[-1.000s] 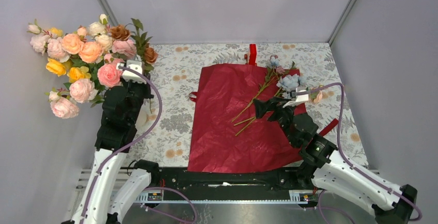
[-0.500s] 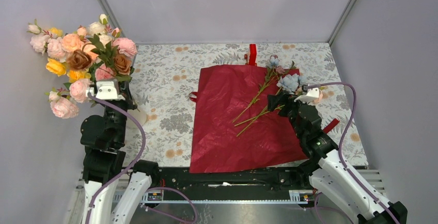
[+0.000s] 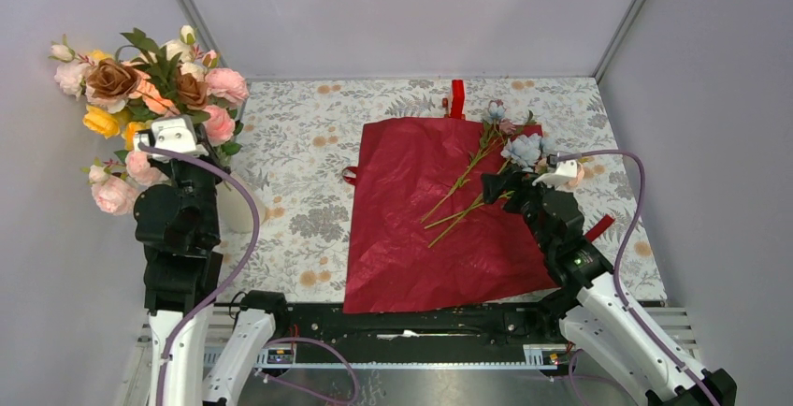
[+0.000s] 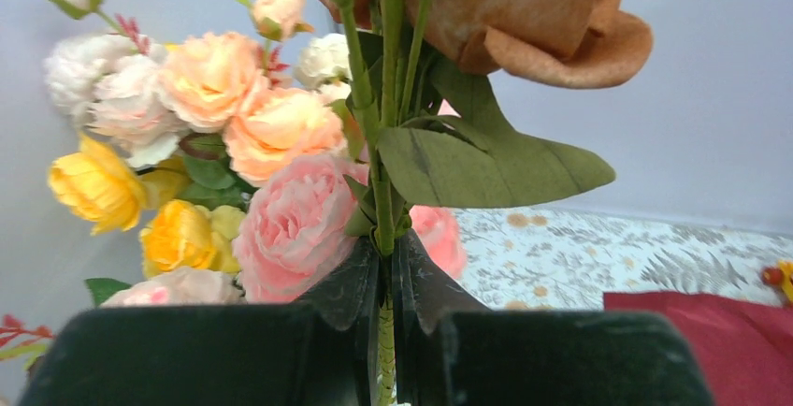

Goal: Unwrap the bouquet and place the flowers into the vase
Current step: Insert the fake flower into the vase.

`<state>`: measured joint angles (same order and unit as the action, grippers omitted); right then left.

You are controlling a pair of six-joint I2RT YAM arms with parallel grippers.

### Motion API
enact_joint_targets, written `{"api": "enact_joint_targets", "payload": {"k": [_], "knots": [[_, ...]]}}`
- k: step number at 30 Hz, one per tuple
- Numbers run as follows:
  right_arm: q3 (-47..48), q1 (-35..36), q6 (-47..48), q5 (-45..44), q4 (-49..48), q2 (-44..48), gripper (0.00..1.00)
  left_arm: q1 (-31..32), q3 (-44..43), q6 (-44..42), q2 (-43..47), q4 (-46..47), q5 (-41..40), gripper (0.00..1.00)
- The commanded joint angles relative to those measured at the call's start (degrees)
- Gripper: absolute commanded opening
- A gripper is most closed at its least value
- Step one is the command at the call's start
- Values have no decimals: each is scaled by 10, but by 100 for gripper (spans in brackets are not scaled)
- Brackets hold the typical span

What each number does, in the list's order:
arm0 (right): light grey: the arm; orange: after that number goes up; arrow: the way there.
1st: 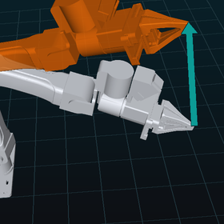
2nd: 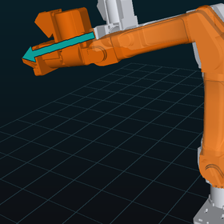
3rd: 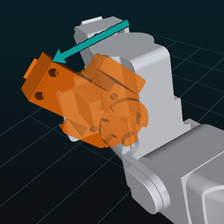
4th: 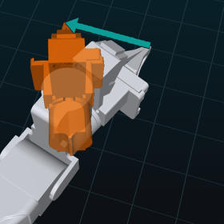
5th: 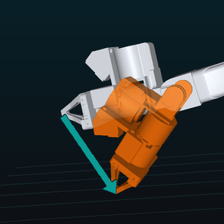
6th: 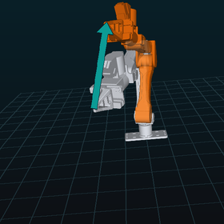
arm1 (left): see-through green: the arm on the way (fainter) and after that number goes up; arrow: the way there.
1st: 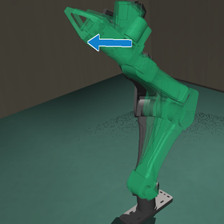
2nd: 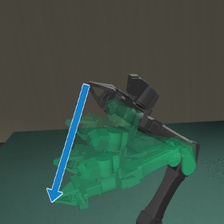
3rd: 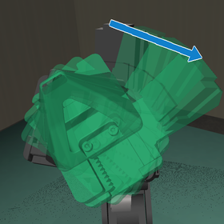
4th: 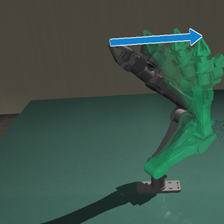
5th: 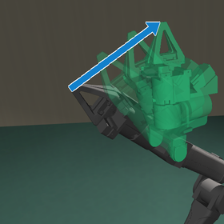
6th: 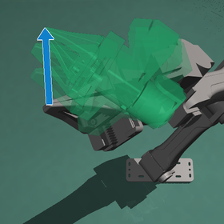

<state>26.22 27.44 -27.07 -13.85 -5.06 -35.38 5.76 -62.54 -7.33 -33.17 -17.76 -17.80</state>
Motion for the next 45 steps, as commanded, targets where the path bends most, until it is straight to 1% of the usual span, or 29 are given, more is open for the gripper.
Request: {"api": "enact_joint_targets", "payload": {"k": [1, 3, 6, 13, 17, 20, 27, 36, 38, 45], "knots": [[-10, -8, -4, 13, -12, 15, 97, -32, -19, 0, -2, 57, -21, 0], [-13, -9, -5, 16, -9, 18, 97, -39, -15, -2, -2, 64, -29, 0], [-17, -11, -7, 22, -9, 23, 97, -43, 2, -18, 4, 98, -42, 0], [-21, -12, -14, 29, -10, 23, 97, -47, 8, -35, 1, 138, -39, 0], [-20, -13, -15, 32, -10, 22, 97, -54, 33, -28, -1, 174, -33, 0], [-24, -13, -14, 33, -9, 29, 97, -57, 54, -14, -7, 192, -29, 0], [-30, -14, -12, 42, -4, 37, 97, -109, 92, 43, -13, 205, 10, 0], [-35, -16, -12, 45, -5, 36, 97, -158, 138, 72, -15, 216, 34, 0], [-36, -15, -12, 46, -5, 36, 97, -166, 148, 92, -15, 217, 45, 0], [-39, -16, -12, 49, -5, 35, 97, -179, 172, 108, -1, 211, 23, 0]]}}
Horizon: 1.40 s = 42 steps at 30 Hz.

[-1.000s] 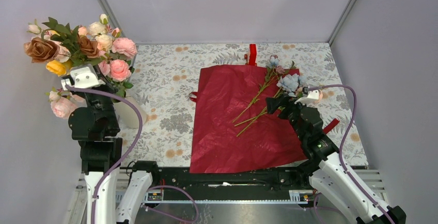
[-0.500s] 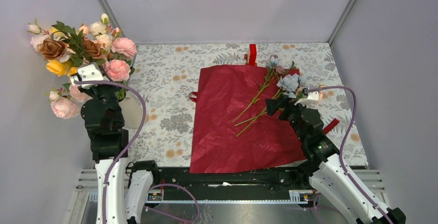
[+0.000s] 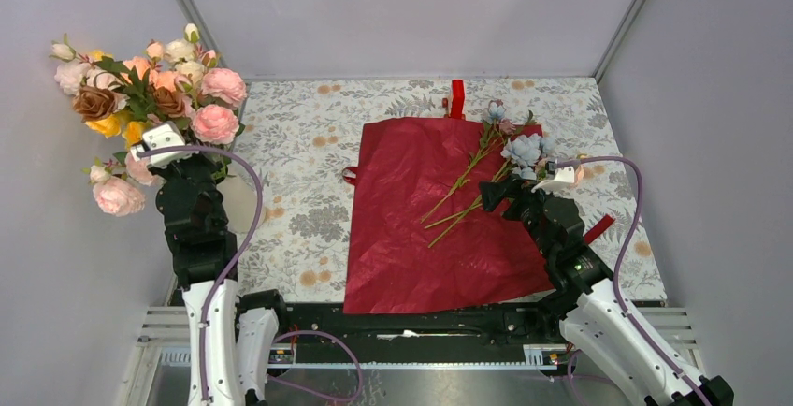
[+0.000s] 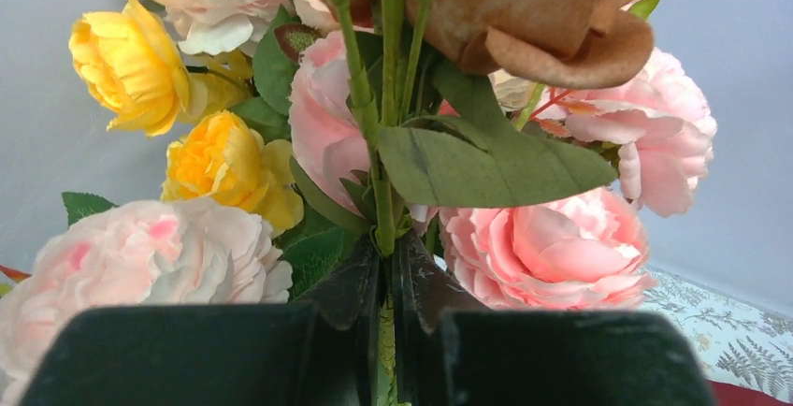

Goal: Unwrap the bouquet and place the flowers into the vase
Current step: Insert the fake flower into the vase.

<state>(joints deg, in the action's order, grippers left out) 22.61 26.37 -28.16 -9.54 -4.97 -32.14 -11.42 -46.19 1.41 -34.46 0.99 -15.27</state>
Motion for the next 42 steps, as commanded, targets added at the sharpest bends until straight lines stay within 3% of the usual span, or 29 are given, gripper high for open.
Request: {"api": "enact_joint_targets", "payload": {"k": [1, 6, 25, 38, 42], "knots": [[-3, -5, -1, 6, -6, 2, 97, -9, 9, 23, 13, 19, -7, 0], [-5, -5, -3, 7, -6, 2, 97, -11, 12, 48, 14, -22, -39, 0], [-12, -5, -14, 19, -21, -7, 97, -11, 0, 65, -17, -102, -34, 1], [-13, -5, -13, 23, -21, -7, 97, -11, -6, 61, 9, -124, -53, 24], [-13, -5, -14, 26, -21, -11, 97, -11, -16, 64, 11, -130, -61, 37]]}}
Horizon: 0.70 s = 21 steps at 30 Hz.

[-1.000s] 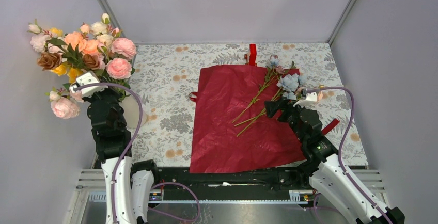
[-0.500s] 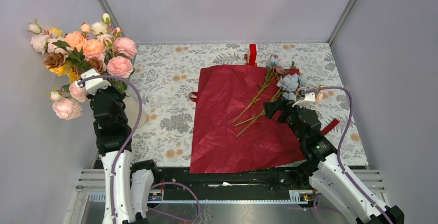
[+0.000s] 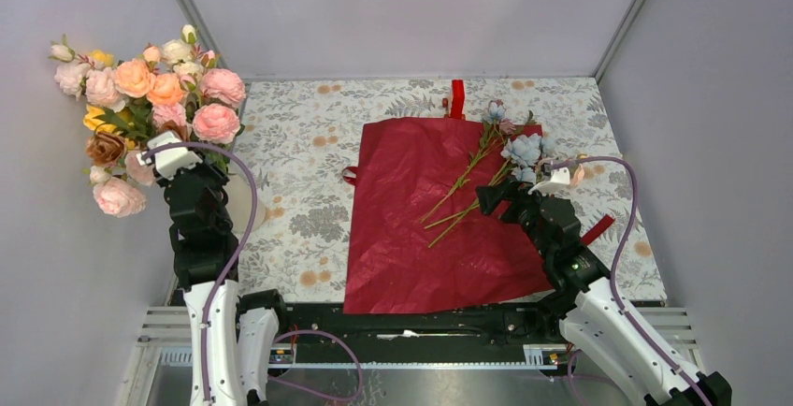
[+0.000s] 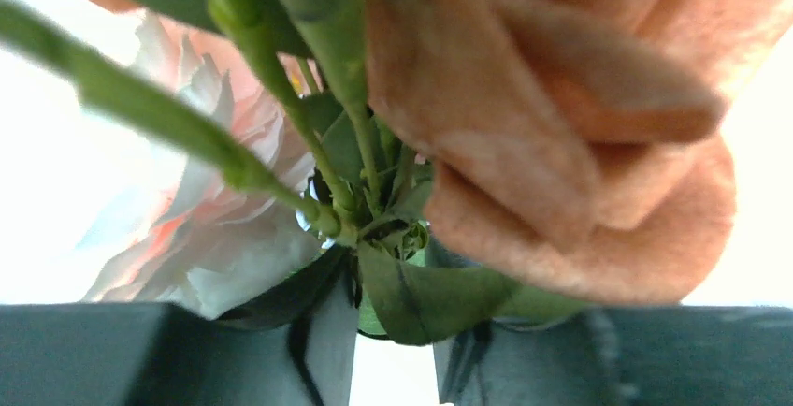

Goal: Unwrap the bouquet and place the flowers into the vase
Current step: Insert the fake flower into the vase.

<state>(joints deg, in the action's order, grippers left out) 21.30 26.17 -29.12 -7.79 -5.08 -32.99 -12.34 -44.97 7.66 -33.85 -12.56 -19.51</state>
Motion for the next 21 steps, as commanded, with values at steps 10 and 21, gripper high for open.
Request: {"api": "enact_joint_targets", "payload": {"k": [10, 21], "knots": [[1, -3, -5, 13, -21, -11, 97, -2, -40, 8, 37, -3, -21, 45], [3, -3, -6, 21, -29, -21, 97, -2, -45, 8, 25, 19, 3, 31]]}}
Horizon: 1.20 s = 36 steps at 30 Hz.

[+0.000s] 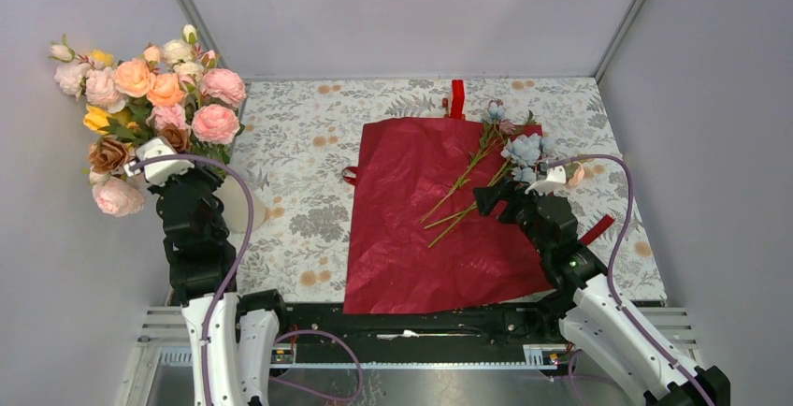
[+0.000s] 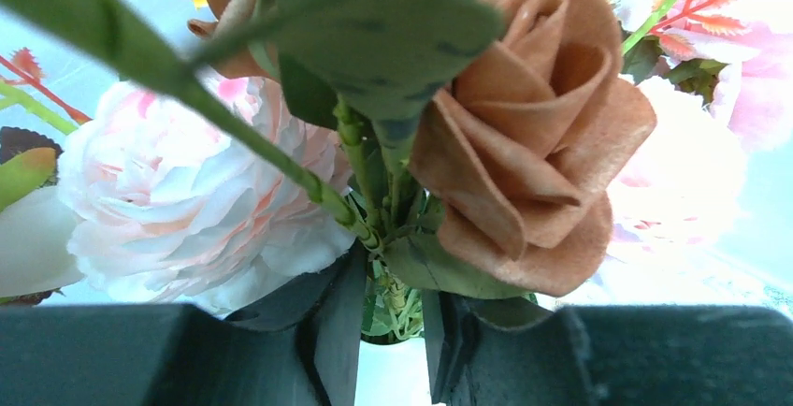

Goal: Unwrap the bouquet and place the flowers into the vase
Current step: Insert the fake flower into the vase.

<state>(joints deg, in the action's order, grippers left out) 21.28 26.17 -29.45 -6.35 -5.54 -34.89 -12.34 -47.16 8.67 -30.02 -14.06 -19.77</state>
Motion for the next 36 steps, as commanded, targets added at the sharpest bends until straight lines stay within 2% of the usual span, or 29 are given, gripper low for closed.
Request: {"api": "enact_joint_targets", "payload": {"k": [1, 6, 10, 28, 36], "knots": [[3, -3, -3, 7, -24, -1, 97, -2, -24, -6, -19, 37, 4, 29], [3, -3, -2, 7, -25, -4, 97, -1, -30, -10, -44, 38, 5, 9], [2, -3, -3, 7, -28, -6, 97, -2, -18, -11, -53, 38, 0, 0], [-16, -3, -17, 18, -51, -6, 97, -2, -20, -6, -121, -21, 7, 0], [-17, -4, -17, 18, -50, -3, 97, -2, -20, -3, -110, -43, 5, 0]]}}
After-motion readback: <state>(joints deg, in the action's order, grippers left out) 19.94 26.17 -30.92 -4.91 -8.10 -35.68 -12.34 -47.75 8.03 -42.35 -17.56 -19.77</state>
